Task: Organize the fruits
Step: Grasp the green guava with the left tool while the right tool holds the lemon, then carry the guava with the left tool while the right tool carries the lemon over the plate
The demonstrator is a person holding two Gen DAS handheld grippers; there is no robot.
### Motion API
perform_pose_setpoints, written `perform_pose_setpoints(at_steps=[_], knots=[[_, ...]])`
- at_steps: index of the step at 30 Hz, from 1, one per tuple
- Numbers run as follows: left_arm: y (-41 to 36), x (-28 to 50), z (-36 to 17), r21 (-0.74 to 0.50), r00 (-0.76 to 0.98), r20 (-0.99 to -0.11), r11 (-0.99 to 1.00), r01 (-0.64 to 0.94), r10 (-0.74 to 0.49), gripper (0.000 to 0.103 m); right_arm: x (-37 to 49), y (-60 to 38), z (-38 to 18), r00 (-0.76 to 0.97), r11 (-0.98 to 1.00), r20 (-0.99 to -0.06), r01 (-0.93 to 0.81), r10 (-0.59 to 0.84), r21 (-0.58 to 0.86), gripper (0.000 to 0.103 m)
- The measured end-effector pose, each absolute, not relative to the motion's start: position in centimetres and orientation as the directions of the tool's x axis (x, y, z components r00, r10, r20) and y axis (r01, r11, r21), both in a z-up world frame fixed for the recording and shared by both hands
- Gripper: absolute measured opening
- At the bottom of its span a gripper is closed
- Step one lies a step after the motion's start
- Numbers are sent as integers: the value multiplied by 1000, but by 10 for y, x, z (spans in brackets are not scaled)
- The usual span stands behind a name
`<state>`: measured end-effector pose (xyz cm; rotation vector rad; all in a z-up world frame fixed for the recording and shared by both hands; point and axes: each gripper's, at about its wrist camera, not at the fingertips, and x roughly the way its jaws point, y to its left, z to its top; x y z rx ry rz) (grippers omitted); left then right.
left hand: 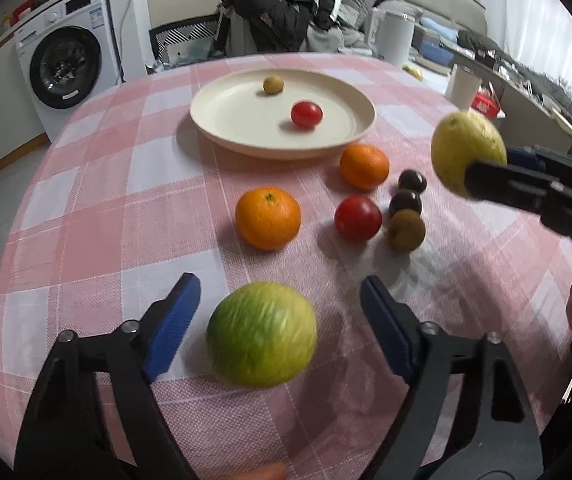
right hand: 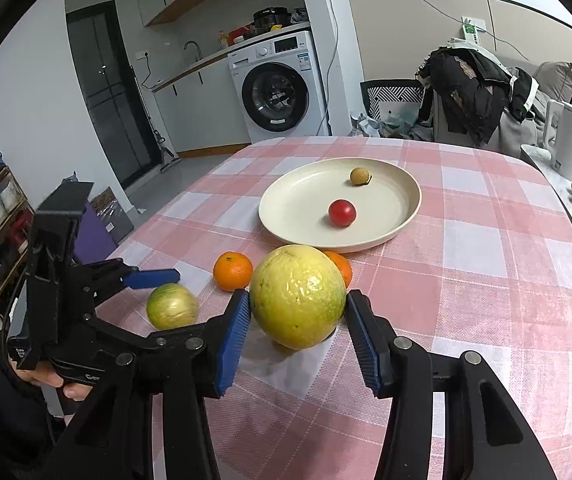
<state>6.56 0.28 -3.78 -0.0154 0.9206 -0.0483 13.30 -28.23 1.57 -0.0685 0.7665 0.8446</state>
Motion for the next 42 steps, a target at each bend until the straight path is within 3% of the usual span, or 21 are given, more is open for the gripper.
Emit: perform_pose_setpoints(at_steps=[7, 19, 22, 23, 38, 40, 42], knots=[[6, 65, -40, 5, 551, -833, 997, 83, -42, 76, 134, -283, 15, 419, 679, -636, -695, 648, 234, 50], [20, 29, -44, -67, 505, -848, 977, 201, -162, 76, 136, -287, 19, 423, 681, -634, -693, 648, 234, 50], [21, 27, -41, -108, 512, -835, 972, 208, -203, 59, 137, -288, 19, 421, 681, -634, -693, 649, 237, 50], [20, 26, -42, -117, 509, -834, 970, 214, -213, 48, 137, -288, 19, 421, 681, -634, -693, 648, 237, 50], [22, 30, -30, -119, 619, -758, 977, 176, -204, 44, 138, -288, 15, 425, 689, -636, -685, 644, 239, 50], [27, 32, -26, -144, 641, -736, 975, 168, -219, 38, 138, -290, 14, 429, 692, -636, -680, 642, 241, 50], [29, 34, -21, -156, 653, -722, 973, 168, -229, 21, 140, -290, 12, 430, 697, -639, -675, 638, 242, 50]])
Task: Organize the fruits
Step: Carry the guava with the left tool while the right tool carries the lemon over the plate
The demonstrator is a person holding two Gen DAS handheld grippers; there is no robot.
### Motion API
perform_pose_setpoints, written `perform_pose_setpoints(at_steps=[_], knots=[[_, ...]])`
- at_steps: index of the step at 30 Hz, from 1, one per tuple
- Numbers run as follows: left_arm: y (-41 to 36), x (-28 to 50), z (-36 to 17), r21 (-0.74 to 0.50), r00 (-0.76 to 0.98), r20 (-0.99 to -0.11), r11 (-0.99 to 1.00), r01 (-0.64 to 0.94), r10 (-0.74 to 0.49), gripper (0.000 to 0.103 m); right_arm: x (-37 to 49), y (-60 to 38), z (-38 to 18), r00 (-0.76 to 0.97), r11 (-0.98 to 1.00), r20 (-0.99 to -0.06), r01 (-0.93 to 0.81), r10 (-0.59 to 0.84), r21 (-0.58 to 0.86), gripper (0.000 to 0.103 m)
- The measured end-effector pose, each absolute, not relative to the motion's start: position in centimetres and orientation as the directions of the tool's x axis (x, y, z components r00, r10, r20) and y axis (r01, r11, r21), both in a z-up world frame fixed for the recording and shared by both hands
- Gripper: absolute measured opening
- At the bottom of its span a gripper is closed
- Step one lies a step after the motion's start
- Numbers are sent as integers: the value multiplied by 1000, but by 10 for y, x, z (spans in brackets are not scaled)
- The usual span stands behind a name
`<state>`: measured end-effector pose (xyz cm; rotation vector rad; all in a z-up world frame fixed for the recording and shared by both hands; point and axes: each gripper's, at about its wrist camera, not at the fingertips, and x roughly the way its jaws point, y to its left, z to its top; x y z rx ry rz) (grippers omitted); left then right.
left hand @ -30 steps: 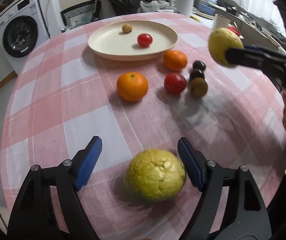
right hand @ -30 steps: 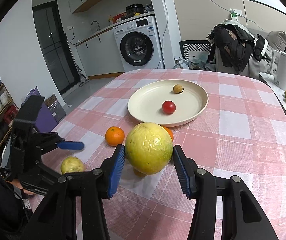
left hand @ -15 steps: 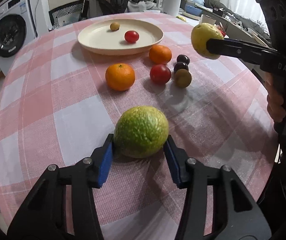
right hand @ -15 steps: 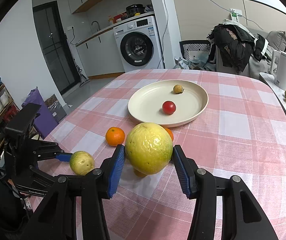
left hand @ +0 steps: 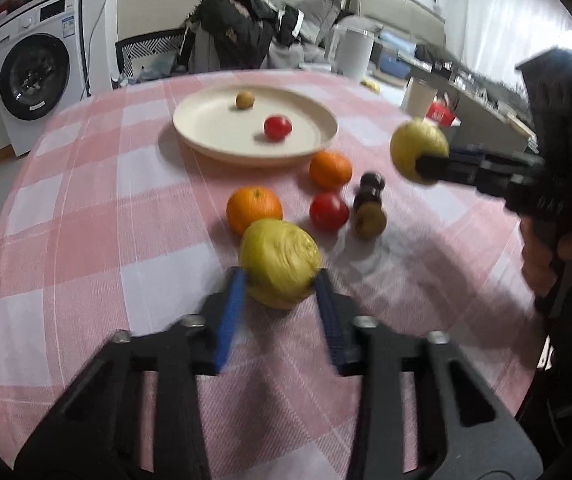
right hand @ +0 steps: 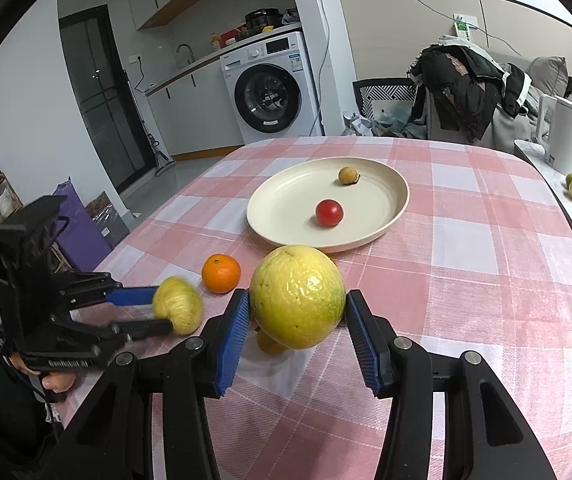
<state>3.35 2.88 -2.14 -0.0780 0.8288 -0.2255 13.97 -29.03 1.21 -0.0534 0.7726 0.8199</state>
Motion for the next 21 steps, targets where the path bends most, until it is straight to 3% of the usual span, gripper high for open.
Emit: perform_pose_setpoints(at_steps=[7, 10, 12, 14, 19, 21], knots=[[29, 48, -35, -119, 616, -772, 988, 103, -157, 25, 143, -290, 9, 429, 702, -646, -671, 632, 241, 50], [30, 53, -37, -160, 615, -766, 982, 101, -188, 40, 143, -289, 8, 428, 702, -647, -671, 631, 241, 50], [29, 56, -36, -159, 632, -753, 983, 95, -184, 66, 144, -289, 8, 426, 701, -648, -671, 631, 242, 50], [27, 59, -35, -156, 654, -737, 984, 84, -173, 76, 143, -289, 8, 425, 700, -648, -672, 632, 242, 50], [21, 73, -39, -184, 634, -746, 978, 96, -203, 74, 145, -289, 7, 422, 702, -652, -669, 630, 244, 50], [18, 80, -46, -186, 610, -763, 977, 107, -212, 48, 145, -289, 5, 422, 705, -654, -665, 628, 247, 50]])
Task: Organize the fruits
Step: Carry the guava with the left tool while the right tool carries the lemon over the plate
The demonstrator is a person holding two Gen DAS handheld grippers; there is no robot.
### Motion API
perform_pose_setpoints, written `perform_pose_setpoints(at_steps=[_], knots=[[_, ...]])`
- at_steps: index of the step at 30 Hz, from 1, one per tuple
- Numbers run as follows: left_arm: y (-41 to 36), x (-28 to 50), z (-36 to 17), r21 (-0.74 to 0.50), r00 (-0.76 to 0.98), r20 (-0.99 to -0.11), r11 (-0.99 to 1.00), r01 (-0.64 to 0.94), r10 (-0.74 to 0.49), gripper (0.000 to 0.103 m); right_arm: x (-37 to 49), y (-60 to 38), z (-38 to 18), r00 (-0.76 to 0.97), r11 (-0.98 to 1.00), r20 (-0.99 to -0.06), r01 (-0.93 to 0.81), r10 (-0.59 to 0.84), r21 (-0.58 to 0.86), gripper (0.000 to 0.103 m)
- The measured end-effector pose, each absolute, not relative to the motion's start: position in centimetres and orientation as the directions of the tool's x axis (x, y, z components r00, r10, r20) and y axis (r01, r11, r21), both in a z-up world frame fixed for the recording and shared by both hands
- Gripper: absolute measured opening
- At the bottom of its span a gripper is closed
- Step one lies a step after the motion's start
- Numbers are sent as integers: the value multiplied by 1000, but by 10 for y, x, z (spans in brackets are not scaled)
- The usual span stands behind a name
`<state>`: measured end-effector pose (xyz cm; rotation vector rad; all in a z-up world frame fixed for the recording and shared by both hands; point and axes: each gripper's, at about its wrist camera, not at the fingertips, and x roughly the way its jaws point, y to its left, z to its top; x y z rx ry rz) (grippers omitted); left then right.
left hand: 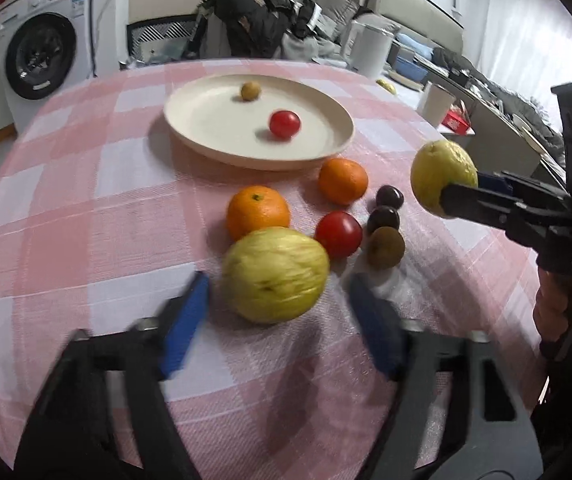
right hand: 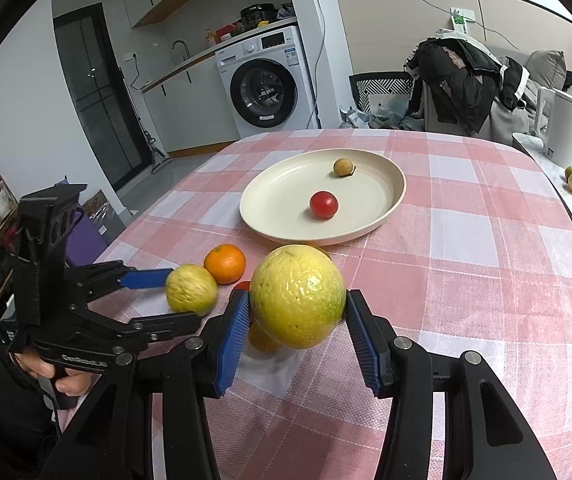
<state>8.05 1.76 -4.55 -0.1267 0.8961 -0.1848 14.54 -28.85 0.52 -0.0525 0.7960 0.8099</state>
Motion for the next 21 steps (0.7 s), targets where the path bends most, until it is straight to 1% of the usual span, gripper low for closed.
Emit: perform_pose_setpoints(at_steps=[9, 13, 16, 21], knots=[[17, 83, -47, -181, 626, -750, 977, 116, -214, 47, 148, -288, 2, 422, 710, -660, -660, 622, 247, 50], [18, 81, -37, -163, 662, -724, 980, 112, -196, 47, 149, -289, 3, 430, 712, -653, -657, 624, 248, 50], [20, 79, -25, -161, 703, -686, 981, 106, -189, 47, 154, -292, 6, 441, 715, -639, -650, 630, 256, 50], [23, 89, -6, -136, 748, -649, 988, 70, -142, 47, 165, -291, 15, 468, 729, -624, -635, 626, 255, 50]])
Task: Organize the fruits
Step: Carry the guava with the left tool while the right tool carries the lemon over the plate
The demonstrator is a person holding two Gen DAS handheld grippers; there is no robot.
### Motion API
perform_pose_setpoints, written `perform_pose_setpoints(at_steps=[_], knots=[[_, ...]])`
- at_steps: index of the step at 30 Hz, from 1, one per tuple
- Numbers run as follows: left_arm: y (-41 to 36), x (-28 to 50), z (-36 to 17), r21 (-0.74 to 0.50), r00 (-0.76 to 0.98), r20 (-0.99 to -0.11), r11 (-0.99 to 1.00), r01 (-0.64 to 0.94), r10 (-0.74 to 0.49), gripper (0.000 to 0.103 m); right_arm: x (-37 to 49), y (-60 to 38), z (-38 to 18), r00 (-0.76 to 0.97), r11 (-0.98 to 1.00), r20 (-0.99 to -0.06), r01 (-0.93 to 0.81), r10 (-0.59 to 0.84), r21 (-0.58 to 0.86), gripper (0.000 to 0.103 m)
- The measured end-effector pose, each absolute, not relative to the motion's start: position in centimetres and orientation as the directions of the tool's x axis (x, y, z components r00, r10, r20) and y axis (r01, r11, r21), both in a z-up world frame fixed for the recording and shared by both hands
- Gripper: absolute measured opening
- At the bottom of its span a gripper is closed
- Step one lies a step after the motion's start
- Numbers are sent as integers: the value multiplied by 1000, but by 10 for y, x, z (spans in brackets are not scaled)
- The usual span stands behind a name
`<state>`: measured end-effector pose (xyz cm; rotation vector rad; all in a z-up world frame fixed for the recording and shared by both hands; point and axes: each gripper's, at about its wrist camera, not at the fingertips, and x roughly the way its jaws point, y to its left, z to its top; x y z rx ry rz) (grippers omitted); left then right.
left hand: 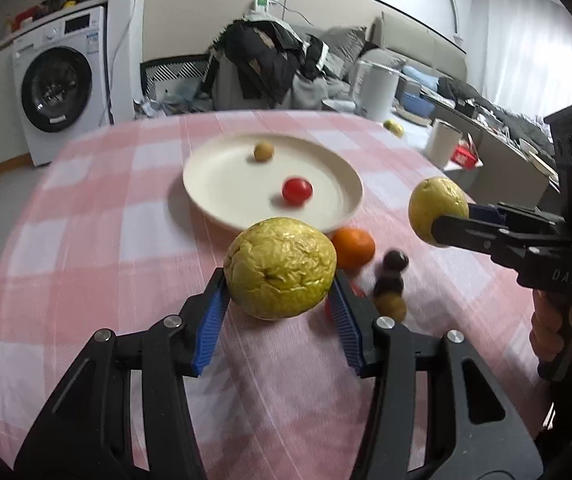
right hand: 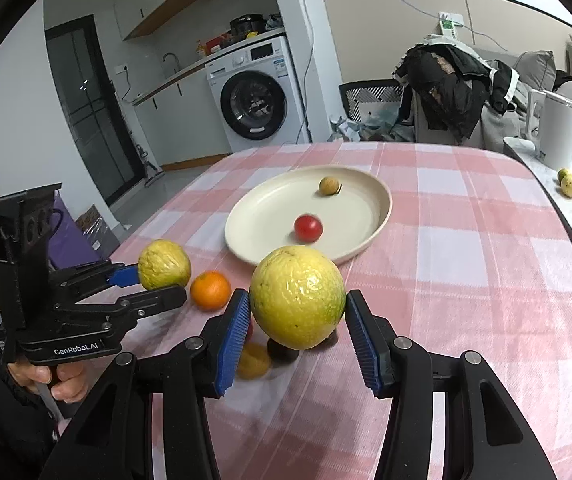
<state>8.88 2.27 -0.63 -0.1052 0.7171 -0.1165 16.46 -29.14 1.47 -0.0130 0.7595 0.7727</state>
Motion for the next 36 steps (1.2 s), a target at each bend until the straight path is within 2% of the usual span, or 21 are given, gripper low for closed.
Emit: perform_pose_setpoints(at_steps=[13, 36], knots=[[33, 153, 1, -155, 754, -644, 987, 38, -130, 47, 223, -276, 16, 480, 756, -613, -563, 627, 333, 50], [47, 223, -33, -81, 700, -711, 997, 17, -69, 48, 287, -240, -11, 459, 800, -700, -533, 546, 274, 50]])
